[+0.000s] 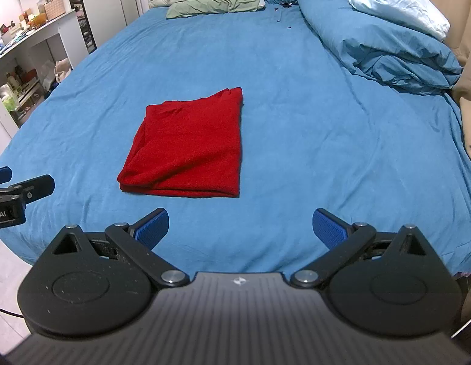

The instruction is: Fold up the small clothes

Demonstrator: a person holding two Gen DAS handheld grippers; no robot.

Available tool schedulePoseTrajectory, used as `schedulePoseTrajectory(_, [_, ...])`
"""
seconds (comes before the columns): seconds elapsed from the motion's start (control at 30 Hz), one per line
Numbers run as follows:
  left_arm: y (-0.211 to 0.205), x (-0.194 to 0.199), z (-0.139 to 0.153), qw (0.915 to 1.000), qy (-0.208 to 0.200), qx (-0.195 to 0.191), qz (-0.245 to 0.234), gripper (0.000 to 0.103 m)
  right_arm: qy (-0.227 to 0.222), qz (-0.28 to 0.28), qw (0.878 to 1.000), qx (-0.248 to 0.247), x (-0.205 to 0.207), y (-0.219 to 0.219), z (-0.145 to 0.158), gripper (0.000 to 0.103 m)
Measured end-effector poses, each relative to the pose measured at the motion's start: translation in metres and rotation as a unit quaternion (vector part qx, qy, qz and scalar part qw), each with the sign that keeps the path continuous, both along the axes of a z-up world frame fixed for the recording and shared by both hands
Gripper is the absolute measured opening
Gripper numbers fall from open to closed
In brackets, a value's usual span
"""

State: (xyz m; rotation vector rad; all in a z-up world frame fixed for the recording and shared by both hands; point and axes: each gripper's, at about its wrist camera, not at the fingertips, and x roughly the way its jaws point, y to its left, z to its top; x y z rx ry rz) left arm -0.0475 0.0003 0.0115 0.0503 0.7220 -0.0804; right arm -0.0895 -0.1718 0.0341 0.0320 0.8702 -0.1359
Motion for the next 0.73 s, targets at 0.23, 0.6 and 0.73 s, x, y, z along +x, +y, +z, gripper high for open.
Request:
schedulePoseTrajectory(0.23, [-0.0023, 0.0003, -0.0010, 1.0000, 0.000, 0.003, 0.004, 0.102, 0.000, 0.002, 1.000, 0.002, 0.0003, -0.0003, 0.0012, 0.103])
schedulePoseTrajectory(0.6, [0.0010, 0.0001, -0.0017, 0.9998, -0.013, 0.002, 0.013, 0.103, -0.004, 0.005, 1.000, 0.003, 0.0015, -0.0006, 0.0033, 0.103])
schedulePoseTrajectory(0.73, [0.0005, 0.0000, -0.0032, 0.9998, -0.013, 0.008, 0.015, 0.103, -0.006, 0.006, 1.000, 0.002, 0.0032, -0.0005, 0.0040, 0.103])
